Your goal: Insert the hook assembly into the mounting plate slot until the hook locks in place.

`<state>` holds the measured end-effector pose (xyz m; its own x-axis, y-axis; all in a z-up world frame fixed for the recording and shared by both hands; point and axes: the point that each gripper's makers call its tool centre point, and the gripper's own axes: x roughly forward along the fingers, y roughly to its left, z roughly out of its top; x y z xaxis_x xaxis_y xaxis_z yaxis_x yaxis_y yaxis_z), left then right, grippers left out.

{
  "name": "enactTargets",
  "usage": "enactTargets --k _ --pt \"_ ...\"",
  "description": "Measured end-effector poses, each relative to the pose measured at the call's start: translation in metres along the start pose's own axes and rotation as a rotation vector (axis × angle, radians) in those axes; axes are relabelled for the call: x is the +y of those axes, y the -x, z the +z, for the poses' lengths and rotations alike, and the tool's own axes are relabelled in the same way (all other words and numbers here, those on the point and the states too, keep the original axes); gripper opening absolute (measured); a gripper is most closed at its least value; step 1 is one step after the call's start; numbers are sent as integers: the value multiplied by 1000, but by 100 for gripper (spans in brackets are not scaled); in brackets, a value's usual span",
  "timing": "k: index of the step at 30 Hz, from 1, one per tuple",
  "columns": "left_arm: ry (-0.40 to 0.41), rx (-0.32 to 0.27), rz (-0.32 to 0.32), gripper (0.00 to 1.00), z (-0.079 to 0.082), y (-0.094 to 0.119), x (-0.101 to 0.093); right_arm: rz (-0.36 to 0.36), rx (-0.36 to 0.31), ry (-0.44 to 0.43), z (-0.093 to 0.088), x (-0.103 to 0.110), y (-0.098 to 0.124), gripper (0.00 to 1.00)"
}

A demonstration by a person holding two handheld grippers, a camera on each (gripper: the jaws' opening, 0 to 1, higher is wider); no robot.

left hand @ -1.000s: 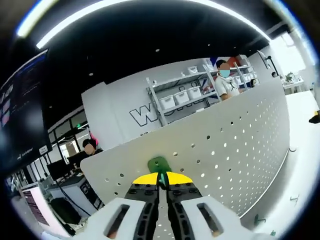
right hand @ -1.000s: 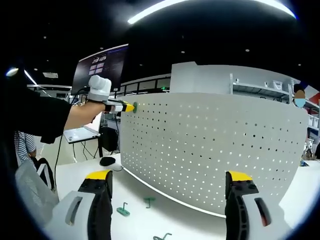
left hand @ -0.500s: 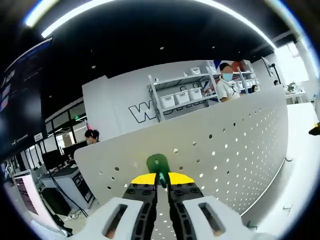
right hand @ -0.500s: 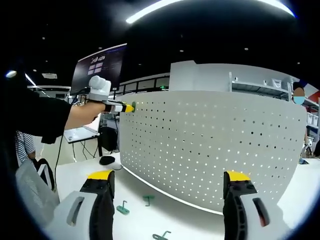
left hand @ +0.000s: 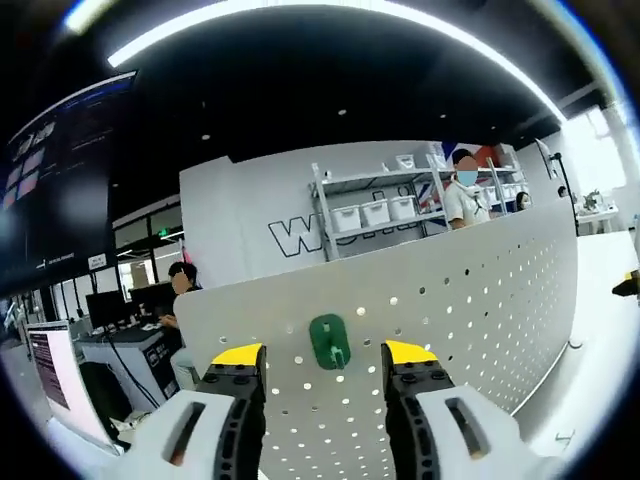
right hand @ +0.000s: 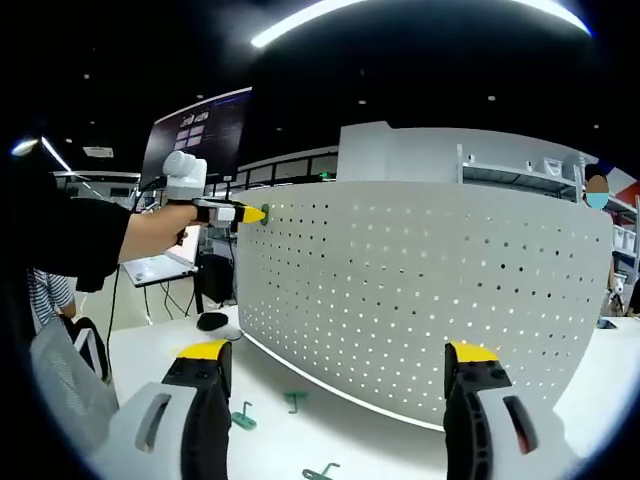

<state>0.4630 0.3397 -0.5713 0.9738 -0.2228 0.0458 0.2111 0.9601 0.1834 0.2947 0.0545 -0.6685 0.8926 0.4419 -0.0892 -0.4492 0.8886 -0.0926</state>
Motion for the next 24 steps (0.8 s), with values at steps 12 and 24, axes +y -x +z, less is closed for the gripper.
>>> enactTargets --k 12,24 --pt "68 -2 -37 69 -11 38 -10 -22 9 0 -3 -12 2 83" --pt "105 19 -98 74 -27 70 -33 -3 37 -12 -16 -5 0 80"
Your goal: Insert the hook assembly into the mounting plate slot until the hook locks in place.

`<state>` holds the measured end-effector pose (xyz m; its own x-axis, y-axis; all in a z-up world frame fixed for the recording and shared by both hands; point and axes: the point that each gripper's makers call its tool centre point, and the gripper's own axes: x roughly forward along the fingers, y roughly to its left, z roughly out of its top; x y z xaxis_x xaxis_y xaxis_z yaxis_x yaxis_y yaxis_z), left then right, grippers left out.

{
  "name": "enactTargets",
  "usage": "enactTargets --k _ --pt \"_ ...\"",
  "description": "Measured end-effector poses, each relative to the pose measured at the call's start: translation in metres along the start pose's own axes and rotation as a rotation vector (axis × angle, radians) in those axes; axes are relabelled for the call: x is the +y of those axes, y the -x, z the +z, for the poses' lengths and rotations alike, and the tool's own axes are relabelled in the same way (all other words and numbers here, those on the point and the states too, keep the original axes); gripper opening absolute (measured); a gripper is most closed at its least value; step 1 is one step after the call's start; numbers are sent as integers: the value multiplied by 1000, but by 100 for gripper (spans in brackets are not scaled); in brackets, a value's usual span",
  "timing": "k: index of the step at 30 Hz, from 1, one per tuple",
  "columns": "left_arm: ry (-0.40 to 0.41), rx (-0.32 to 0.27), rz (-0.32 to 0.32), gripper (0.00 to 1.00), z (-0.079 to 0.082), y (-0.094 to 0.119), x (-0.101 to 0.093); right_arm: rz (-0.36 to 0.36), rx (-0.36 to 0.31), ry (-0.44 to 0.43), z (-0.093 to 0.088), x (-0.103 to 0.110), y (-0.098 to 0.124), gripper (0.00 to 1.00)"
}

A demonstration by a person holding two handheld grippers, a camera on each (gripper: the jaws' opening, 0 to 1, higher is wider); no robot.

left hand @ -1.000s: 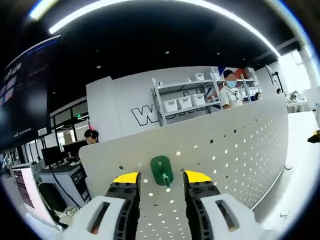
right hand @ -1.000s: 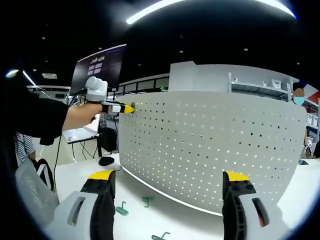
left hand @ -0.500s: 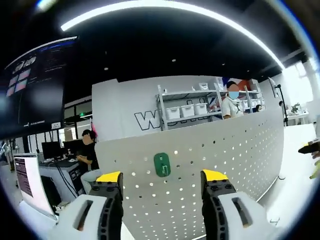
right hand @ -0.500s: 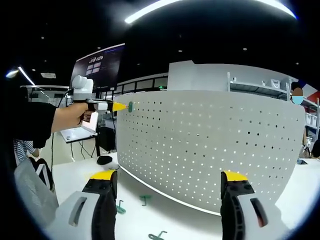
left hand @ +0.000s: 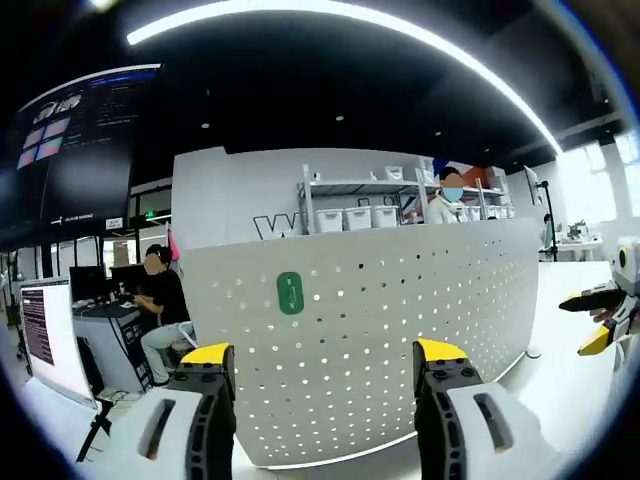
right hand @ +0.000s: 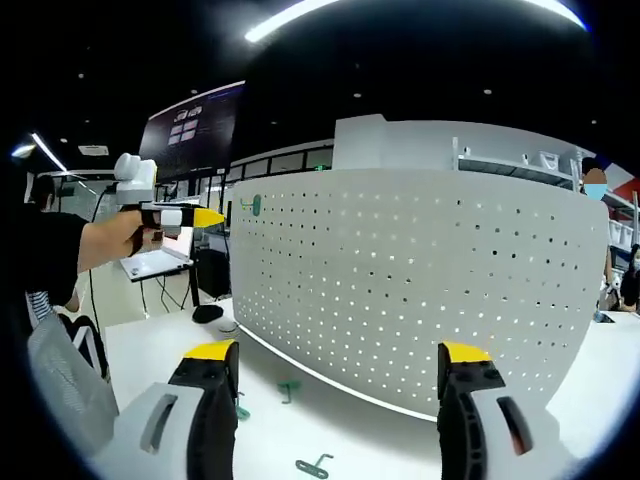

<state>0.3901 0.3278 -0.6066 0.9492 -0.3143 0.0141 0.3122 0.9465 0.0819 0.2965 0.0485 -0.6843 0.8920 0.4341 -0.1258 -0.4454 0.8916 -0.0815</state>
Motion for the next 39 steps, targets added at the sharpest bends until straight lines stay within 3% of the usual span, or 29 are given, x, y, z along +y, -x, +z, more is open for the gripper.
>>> enactTargets --k 16,21,26,28,33,37,39 --pt "55 85 -57 71 -42 36 -19 105 74 -21 -34 40 -20 75" --pt "59 181 -175 62 -71 39 -41 116 77 -20 -34 44 -20 75" --pt "114 300 -347 55 -102 39 -71 109 73 -20 -33 41 -16 75" --pt "134 373 -439 53 -118 40 -85 104 69 -22 -32 39 -13 75" --pt "81 502 -614 48 -145 45 -112 86 62 -24 -30 35 -8 75" --pt "41 577 -701 44 -166 45 -125 75 56 -24 -29 32 -5 75" --pt "-17 605 -735 41 -177 43 -129 70 56 -24 -29 30 -4 75"
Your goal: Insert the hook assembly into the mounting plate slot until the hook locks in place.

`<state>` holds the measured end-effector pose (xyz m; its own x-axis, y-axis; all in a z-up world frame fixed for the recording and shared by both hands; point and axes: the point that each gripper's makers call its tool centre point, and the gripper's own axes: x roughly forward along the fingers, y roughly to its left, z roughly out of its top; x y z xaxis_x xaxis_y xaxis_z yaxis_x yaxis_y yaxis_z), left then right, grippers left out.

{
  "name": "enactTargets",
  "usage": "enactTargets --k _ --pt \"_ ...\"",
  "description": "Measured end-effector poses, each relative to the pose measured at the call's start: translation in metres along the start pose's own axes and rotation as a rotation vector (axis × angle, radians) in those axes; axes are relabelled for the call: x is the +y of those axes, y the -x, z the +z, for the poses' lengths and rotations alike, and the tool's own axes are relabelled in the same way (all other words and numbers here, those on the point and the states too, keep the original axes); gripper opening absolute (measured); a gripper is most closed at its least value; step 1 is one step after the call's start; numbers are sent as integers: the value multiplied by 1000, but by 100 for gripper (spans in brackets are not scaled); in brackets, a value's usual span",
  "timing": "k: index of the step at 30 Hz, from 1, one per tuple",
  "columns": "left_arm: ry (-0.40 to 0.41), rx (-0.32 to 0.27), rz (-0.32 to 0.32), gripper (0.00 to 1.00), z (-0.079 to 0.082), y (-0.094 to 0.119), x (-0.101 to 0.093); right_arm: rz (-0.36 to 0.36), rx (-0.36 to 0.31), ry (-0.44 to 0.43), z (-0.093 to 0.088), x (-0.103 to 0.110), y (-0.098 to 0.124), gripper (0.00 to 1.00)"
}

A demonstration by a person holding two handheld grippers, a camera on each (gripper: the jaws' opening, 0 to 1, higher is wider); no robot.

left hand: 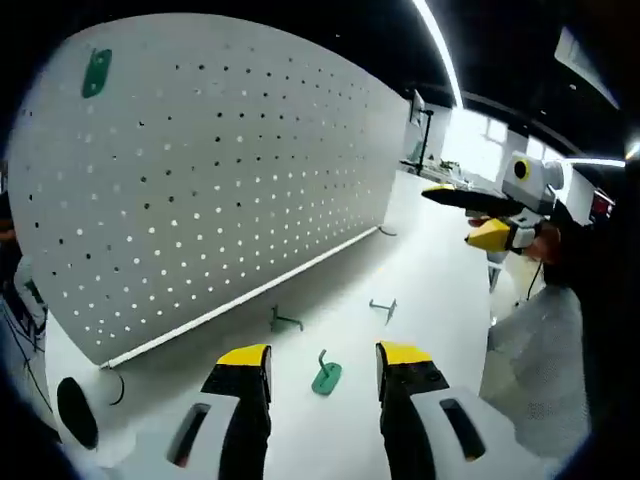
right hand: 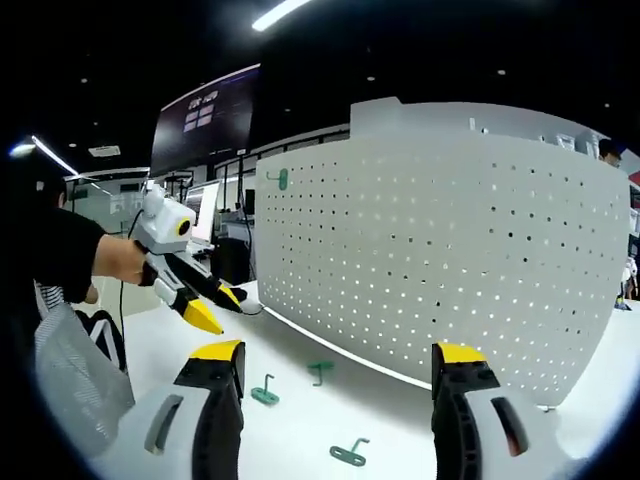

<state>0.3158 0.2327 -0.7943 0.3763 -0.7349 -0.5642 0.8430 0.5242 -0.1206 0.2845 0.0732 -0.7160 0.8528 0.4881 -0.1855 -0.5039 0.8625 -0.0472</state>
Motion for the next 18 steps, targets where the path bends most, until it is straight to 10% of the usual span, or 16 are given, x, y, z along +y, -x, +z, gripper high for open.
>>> enactTargets --k 18 --pt "-148 224 -124 35 -28 -62 -6 -46 18 -13 -9 -11 10 75"
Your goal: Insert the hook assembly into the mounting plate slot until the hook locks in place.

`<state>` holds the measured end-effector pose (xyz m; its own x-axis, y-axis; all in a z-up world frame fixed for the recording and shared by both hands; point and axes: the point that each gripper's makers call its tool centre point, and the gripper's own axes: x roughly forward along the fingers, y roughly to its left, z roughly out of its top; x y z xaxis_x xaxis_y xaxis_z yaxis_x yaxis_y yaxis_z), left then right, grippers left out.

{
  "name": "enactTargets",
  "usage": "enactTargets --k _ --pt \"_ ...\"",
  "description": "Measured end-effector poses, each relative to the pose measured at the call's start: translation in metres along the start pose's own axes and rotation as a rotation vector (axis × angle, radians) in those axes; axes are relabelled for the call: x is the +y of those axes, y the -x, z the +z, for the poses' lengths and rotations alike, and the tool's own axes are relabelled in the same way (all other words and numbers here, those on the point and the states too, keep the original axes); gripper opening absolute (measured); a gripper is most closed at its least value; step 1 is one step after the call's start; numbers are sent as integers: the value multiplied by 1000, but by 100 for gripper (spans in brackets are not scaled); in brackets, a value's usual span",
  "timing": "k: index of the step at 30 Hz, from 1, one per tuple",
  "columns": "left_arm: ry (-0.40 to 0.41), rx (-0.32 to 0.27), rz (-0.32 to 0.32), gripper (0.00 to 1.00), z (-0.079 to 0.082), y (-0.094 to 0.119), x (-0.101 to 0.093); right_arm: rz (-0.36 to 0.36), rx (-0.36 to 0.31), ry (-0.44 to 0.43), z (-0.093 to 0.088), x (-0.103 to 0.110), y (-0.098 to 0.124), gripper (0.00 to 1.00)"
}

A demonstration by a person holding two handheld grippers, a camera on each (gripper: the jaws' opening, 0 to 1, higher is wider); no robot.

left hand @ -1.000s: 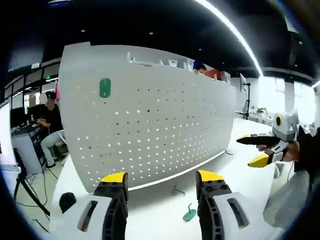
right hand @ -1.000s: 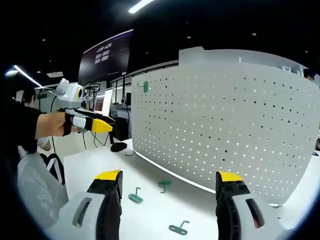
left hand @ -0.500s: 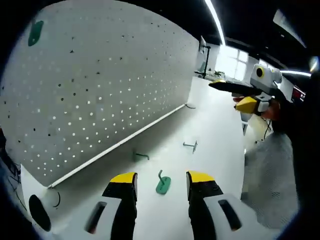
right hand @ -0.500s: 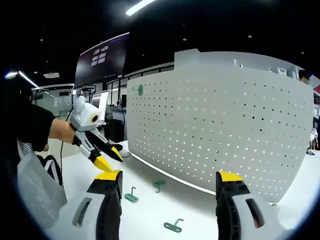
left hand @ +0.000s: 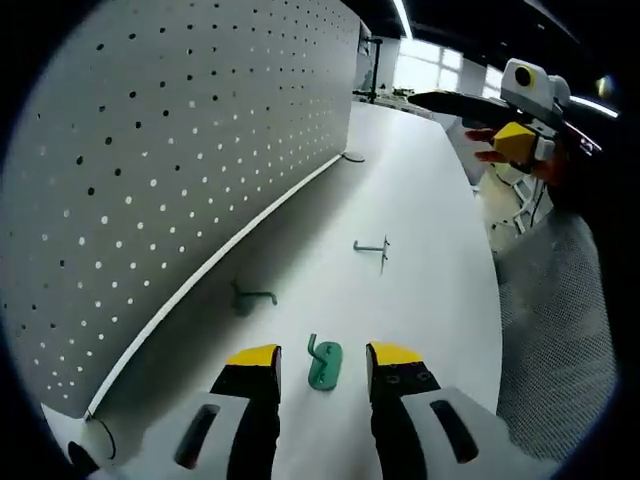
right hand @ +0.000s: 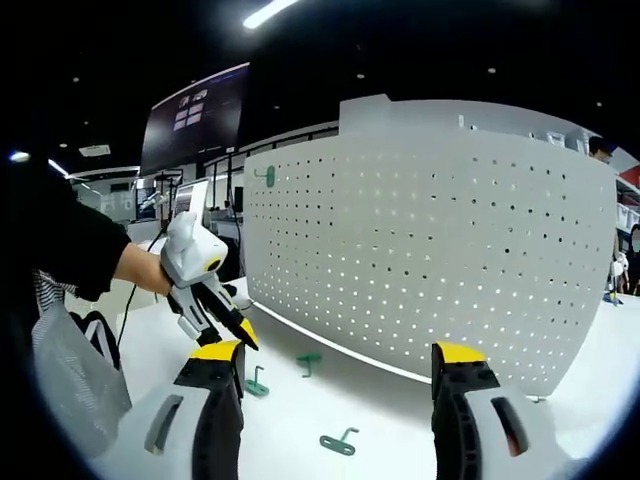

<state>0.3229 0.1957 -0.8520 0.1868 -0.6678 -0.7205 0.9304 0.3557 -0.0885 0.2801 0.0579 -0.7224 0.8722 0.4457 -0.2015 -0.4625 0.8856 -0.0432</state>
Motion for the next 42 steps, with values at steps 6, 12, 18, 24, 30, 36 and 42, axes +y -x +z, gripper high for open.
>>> enactTargets --k 6,12,18,24,30,36,42 --pt "-52 72 -37 29 -6 -11 0 -11 -3 -11 -3 -2 3 75" --pt "-89 119 -64 24 -9 -20 1 -23 3 -32 -10 -4 6 75" --pt "-108 167 -76 21 -14 -28 3 -41 2 -42 -11 -8 8 75" --pt "-126 204 -86 16 -18 -33 1 -45 6 -45 -13 -8 8 75" --pt "-140 227 -120 5 -21 -35 -4 -52 6 -47 -14 -9 9 74" --pt "-156 234 -117 3 -20 -33 -6 -50 6 -45 -13 -8 9 74" --pt "-160 159 -94 3 -2 -21 -9 -32 8 -35 -12 -3 7 72"
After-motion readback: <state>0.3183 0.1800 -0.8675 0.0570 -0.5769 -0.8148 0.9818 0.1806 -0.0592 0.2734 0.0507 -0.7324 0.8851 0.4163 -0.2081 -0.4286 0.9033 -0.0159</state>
